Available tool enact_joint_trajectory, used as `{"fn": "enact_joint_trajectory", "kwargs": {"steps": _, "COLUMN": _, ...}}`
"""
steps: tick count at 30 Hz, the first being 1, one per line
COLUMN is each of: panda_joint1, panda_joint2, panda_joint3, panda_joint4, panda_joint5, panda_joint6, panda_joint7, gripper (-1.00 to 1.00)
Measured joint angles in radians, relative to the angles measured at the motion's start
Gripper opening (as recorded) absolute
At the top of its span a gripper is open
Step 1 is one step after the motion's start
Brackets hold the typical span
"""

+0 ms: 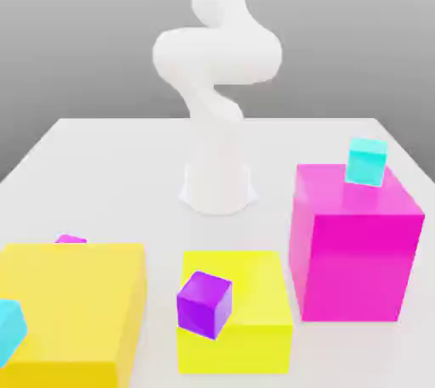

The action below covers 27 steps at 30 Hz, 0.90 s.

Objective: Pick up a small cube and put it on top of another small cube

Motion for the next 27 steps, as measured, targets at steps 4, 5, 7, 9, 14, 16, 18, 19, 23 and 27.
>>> {"fn": "enact_joint_trajectory", "kwargs": {"steps": 4, "panda_joint1": -0.070, "panda_joint2": 0.078, "panda_joint3": 0.006, "panda_joint4": -0.046, "panda_joint5": -0.078, "panda_joint6": 0.045, "panda_joint7": 0.010, "gripper": 0.00}}
{"fn": "enact_joint_trajectory", "kwargs": {"steps": 5, "panda_joint1": -0.086, "panda_joint2": 0.098, "panda_joint3": 0.005, "panda_joint4": -0.058, "panda_joint5": -0.096, "panda_joint6": 0.056, "panda_joint7": 0.011, "gripper": 0.00}}
{"fn": "enact_joint_trajectory", "kwargs": {"steps": 7, "panda_joint1": -0.119, "panda_joint2": 0.136, "panda_joint3": 0.002, "panda_joint4": -0.079, "panda_joint5": -0.130, "panda_joint6": 0.076, "panda_joint7": 0.014, "gripper": 0.00}}
{"fn": "enact_joint_trajectory", "kwargs": {"steps": 9, "panda_joint1": -0.151, "panda_joint2": 0.175, "panda_joint3": -0.005, "panda_joint4": -0.101, "panda_joint5": -0.163, "panda_joint6": 0.096, "panda_joint7": 0.016, "gripper": 0.00}}
{"fn": "enact_joint_trajectory", "kwargs": {"steps": 14, "panda_joint1": -0.224, "panda_joint2": 0.273, "panda_joint3": -0.035, "panda_joint4": -0.155, "panda_joint5": -0.236, "panda_joint6": 0.145, "panda_joint7": 0.012, "gripper": 0.00}}
{"fn": "enact_joint_trajectory", "kwargs": {"steps": 16, "panda_joint1": -0.251, "panda_joint2": 0.311, "panda_joint3": -0.052, "panda_joint4": -0.177, "panda_joint5": -0.260, "panda_joint6": 0.165, "panda_joint7": 0.008, "gripper": 0.00}}
{"fn": "enact_joint_trajectory", "kwargs": {"steps": 18, "panda_joint1": -0.277, "panda_joint2": 0.349, "panda_joint3": -0.071, "panda_joint4": -0.198, "panda_joint5": -0.282, "panda_joint6": 0.185, "panda_joint7": 0.001, "gripper": 0.00}}
{"fn": "enact_joint_trajectory", "kwargs": {"steps": 19, "panda_joint1": -0.289, "panda_joint2": 0.368, "panda_joint3": -0.082, "panda_joint4": -0.209, "panda_joint5": -0.292, "panda_joint6": 0.196, "panda_joint7": -0.004, "gripper": 0.00}}
{"fn": "enact_joint_trajectory", "kwargs": {"steps": 23, "panda_joint1": -0.334, "panda_joint2": 0.442, "panda_joint3": -0.129, "panda_joint4": -0.253, "panda_joint5": -0.320, "panda_joint6": 0.239, "panda_joint7": -0.028, "gripper": 0.00}}
{"fn": "enact_joint_trajectory", "kwargs": {"steps": 27, "panda_joint1": -0.373, "panda_joint2": 0.513, "panda_joint3": -0.182, "panda_joint4": -0.298, "panda_joint5": -0.330, "panda_joint6": 0.287, "panda_joint7": -0.066, "gripper": 0.00}}
